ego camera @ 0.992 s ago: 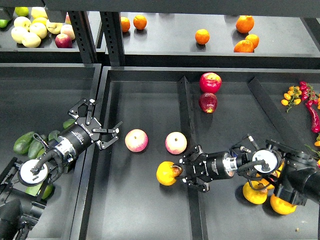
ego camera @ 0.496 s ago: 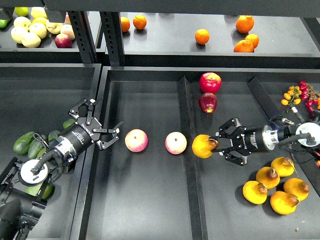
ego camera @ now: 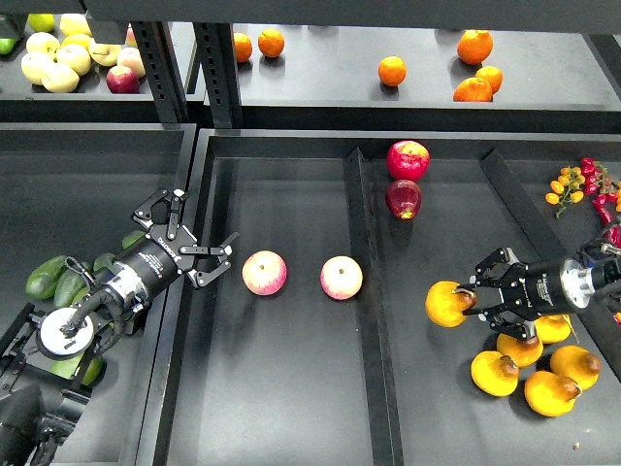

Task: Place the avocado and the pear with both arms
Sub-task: 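Lift the pear with the right gripper and carry it to the pear pile, then lower the pear beside the other pears and open the right gripper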

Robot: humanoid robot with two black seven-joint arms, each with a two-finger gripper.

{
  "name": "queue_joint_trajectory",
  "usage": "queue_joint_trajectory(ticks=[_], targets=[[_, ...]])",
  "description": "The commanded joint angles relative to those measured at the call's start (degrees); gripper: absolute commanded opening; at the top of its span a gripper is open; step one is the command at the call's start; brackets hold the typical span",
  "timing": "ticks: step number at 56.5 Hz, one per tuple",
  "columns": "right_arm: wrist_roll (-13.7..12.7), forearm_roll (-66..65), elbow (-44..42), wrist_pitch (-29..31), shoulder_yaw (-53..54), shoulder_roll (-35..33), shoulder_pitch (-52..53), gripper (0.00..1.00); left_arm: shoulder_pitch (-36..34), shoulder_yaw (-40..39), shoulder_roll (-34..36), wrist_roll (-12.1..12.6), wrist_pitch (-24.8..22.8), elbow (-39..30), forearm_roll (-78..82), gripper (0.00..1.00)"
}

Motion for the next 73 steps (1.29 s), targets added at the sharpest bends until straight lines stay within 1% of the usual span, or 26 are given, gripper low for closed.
queue_joint_trajectory(ticks=[1, 20, 21, 25, 27, 28, 31, 35, 42, 45, 47, 48, 54, 55, 57, 62, 73], targets=[[0.0, -0.17, -2.04, -0.01, -0.14, 1.7, -2.14, 0.08, -0.22, -0.07, 0.0, -0.02, 0.0, -0.01, -2.46, 0.99], [0.0, -0.52, -7.76, -0.01, -0.05, 8.47, -5.13, 0.1, -0.48, -0.59, 0.0, -0.28, 0.0, -0.1, -5.72, 0.99], [0.0, -0.52, -8.02, -0.01, -0.05, 8.99, -5.48, 0.13, -0.39, -0.68, 0.0, -0.28, 0.0, -0.1, -5.72, 0.99], [0.0, -0.44, -8.2, -0.01, -0.05, 9.17, -5.48, 0.18, -0.39, -0.86, 0.0, -0.28, 0.0, -0.1, -5.72, 0.99], [0.0, -0.35, -8.2, -0.01, 0.03, 9.17, -5.57, 0.26, -0.39, -0.86, 0.0, -0.28, 0.0, -0.01, -5.8, 0.99], [0.0, -0.35, -8.2, -0.01, 0.03, 9.17, -5.57, 0.27, -0.39, -0.95, 0.0, -0.28, 0.0, -0.01, -5.8, 0.99], [0.0, -0.35, -8.29, -0.01, 0.39, 9.0, -5.57, 0.38, -0.39, -1.03, 0.0, -0.28, 0.0, -0.01, -5.89, 0.99], [0.0, -0.44, -8.29, -0.01, 0.39, 8.73, -5.48, 0.44, -0.39, -0.95, 0.0, -0.28, 0.0, 0.07, -6.07, 0.99], [0.0, -0.52, -8.46, -0.01, 0.47, 8.73, -6.27, 0.49, -0.39, -0.95, 0.0, -0.28, 0.0, 0.08, -6.15, 0.99], [0.0, -0.61, -8.46, -0.01, 0.74, 8.91, -6.89, 0.53, -0.39, -1.03, 0.0, -0.28, 0.0, 0.08, -6.15, 0.99], [0.0, -0.61, -8.46, -0.01, 1.0, 8.91, -7.06, 0.6, -0.39, -1.03, 0.0, -0.28, 0.0, 0.08, -6.15, 0.99], [0.0, -0.61, -8.46, -0.01, 1.09, 8.91, -7.06, 0.61, -0.39, -1.03, 0.0, -0.28, 0.0, 0.08, -6.15, 0.99], [0.0, -0.61, -8.2, -0.01, 3.63, 9.0, -7.33, 0.85, -0.39, -1.3, 0.0, -0.28, 0.0, -0.01, -6.15, 0.99], [0.0, -0.7, -8.2, -0.01, 3.9, 9.0, -7.41, 0.87, -0.48, -1.3, 0.0, -0.37, 0.0, -0.01, -6.15, 0.99], [0.0, -0.7, -8.2, -0.01, 5.74, 8.91, -7.68, 0.92, -0.48, -1.38, 0.0, -0.37, 0.14, -0.1, -6.15, 0.99], [0.0, -0.7, -8.02, -0.01, 9.52, 8.82, -7.85, 0.98, -0.48, -1.65, 0.0, -0.46, 0.49, -0.19, -6.51, 0.99], [0.0, -0.61, -8.46, -0.01, 16.72, 8.73, -8.46, 0.99, -0.48, -2.26, 0.0, -0.98, 0.58, -0.19, -7.56, 0.99]])
